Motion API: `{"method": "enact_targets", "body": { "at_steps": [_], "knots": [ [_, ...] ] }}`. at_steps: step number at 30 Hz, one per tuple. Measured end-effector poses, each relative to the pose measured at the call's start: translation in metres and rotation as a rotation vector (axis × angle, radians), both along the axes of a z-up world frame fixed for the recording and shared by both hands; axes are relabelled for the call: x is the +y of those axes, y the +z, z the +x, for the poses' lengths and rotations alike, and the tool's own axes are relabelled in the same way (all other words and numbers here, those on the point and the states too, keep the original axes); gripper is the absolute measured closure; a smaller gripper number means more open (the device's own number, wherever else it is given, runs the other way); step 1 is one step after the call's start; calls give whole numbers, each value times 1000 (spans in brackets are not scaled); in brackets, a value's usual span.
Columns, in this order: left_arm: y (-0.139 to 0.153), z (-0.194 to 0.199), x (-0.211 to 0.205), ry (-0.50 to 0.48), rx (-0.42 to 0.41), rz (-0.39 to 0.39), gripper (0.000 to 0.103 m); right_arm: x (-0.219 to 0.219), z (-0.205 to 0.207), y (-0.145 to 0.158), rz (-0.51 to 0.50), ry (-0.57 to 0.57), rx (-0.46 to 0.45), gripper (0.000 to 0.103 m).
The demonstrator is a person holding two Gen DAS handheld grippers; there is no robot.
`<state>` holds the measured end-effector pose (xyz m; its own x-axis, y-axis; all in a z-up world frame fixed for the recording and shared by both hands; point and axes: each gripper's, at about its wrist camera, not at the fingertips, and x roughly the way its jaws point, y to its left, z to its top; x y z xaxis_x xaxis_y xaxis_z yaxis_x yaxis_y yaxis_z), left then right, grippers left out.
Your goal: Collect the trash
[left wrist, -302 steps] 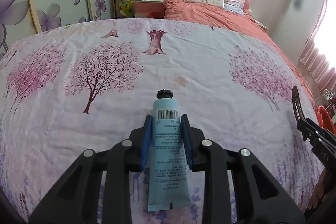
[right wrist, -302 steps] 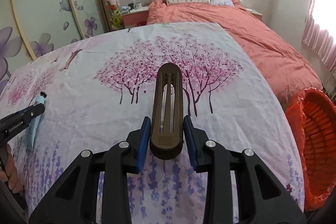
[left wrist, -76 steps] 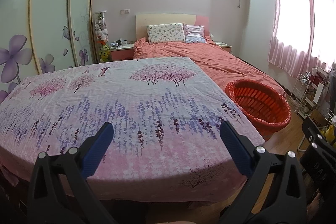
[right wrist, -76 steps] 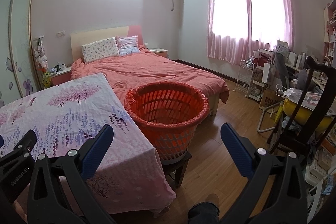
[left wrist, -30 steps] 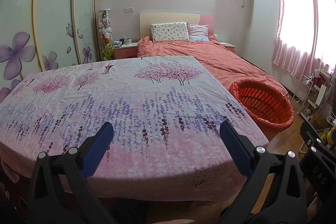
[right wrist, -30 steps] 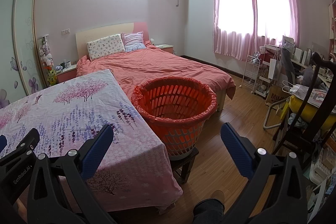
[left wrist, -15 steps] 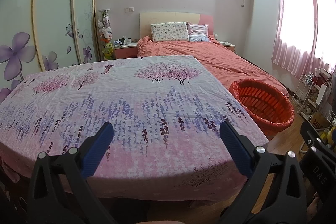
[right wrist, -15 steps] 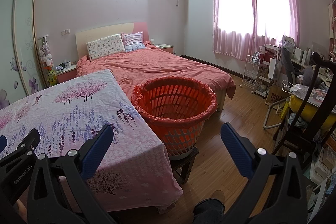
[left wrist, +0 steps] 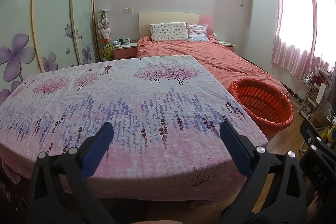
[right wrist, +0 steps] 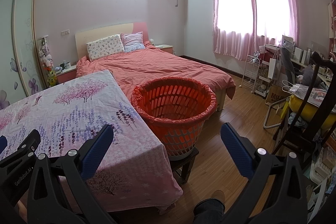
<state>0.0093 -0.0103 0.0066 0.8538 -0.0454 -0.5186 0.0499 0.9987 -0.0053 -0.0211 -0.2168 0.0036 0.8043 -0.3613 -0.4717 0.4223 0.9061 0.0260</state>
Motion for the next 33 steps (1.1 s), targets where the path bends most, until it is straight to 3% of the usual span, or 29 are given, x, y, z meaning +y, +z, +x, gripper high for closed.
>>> {"method": "enact_targets", "body": {
  "at_steps": [33],
  "knots": [
    [0, 1, -2, -5, 4, 4, 4, -1, 0, 0, 3, 1, 1, 2]
  ]
}}
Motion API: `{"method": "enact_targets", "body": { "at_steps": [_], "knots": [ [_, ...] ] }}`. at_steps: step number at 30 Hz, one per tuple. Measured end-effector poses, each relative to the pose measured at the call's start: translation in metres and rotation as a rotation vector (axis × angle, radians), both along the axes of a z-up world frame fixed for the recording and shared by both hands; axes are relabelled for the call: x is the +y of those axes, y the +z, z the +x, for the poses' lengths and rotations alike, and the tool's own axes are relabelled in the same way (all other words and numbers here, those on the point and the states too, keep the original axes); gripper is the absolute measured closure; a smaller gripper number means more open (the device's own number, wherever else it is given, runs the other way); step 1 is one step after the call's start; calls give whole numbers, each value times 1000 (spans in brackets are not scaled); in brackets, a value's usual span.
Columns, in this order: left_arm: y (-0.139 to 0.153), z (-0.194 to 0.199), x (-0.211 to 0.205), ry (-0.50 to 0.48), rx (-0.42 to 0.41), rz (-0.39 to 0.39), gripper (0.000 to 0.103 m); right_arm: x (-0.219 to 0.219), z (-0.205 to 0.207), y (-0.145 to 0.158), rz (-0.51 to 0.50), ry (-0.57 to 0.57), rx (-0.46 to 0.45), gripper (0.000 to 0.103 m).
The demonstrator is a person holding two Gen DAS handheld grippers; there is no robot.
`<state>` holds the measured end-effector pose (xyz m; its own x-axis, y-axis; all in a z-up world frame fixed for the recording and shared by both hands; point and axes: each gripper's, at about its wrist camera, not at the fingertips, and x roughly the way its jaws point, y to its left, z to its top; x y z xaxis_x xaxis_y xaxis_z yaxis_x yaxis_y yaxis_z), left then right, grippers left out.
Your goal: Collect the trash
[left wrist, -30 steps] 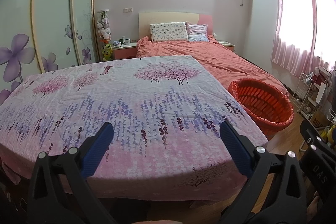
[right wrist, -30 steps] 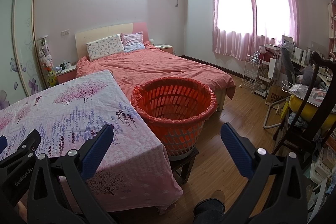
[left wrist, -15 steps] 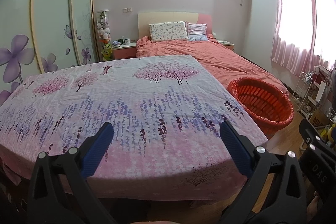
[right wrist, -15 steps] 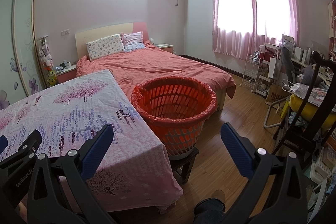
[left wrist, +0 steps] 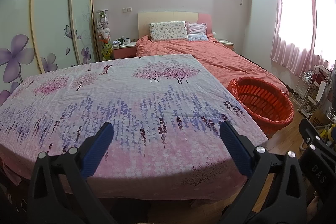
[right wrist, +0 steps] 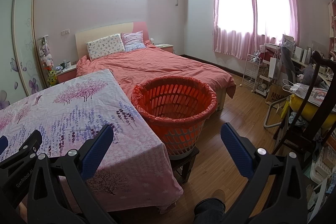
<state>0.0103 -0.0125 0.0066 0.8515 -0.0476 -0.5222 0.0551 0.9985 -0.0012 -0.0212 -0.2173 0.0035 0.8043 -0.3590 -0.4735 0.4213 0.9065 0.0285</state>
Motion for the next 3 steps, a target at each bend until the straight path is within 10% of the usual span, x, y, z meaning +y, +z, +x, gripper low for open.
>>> {"method": "enact_targets", "body": {
  "at_steps": [3],
  "knots": [
    [0, 0, 0, 0, 0, 0, 4, 0, 0, 0, 0, 0, 0, 2]
  ]
}}
